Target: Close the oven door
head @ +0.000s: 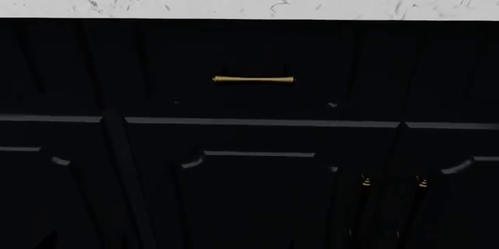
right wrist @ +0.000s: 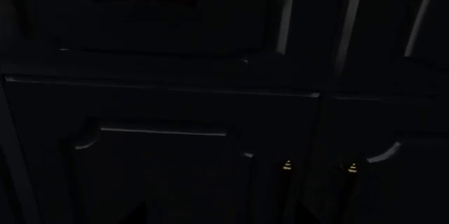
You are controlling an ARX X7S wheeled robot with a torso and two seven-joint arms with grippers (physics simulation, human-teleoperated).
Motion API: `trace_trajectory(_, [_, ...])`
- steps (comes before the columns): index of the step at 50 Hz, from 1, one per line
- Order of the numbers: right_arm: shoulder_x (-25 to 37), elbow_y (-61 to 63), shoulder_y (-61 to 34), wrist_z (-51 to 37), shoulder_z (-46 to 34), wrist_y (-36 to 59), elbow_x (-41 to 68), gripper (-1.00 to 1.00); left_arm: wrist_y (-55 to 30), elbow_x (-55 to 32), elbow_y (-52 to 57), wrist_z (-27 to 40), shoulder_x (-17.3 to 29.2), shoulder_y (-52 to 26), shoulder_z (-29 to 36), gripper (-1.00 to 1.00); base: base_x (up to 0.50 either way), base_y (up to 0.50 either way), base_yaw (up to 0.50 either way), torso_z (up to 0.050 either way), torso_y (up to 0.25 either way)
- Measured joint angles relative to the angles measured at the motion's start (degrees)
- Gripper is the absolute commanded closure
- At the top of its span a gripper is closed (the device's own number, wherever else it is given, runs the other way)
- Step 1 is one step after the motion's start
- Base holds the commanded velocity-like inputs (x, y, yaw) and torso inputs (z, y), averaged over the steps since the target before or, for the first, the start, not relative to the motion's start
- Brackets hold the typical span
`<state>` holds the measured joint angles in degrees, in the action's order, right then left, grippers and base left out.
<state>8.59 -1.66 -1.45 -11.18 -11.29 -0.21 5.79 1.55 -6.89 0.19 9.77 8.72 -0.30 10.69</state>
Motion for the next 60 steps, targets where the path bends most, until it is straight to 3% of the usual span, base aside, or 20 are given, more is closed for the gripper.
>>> trace_trajectory(13, [0.4,-0.1,-0.1,-0.6,-0.6,0.0,0.1,-1.00,0.0,-0.4,0.1,0.6,0.4,0.0,0.4,-1.00,0.00,0.00,0.00,-0.050,0.000])
trace_trajectory(19, [0.8,0.0,-0.1,-1.0,-1.2,0.0,-0.5,-1.00,0.1,-1.1,0.1,0.6,0.5,-0.1,0.5,-1.00,0.00,0.07,0.00,0.000,0.000])
trace_trajectory(60, [2.0,0.2,-0.2,-2.5,-3.1,-0.6,-0.7,-1.00,0.5,-2.9,-0.2,1.9,1.5,-0.4,1.4,-1.00,0.00,0.50,0.00,0.000,0.000])
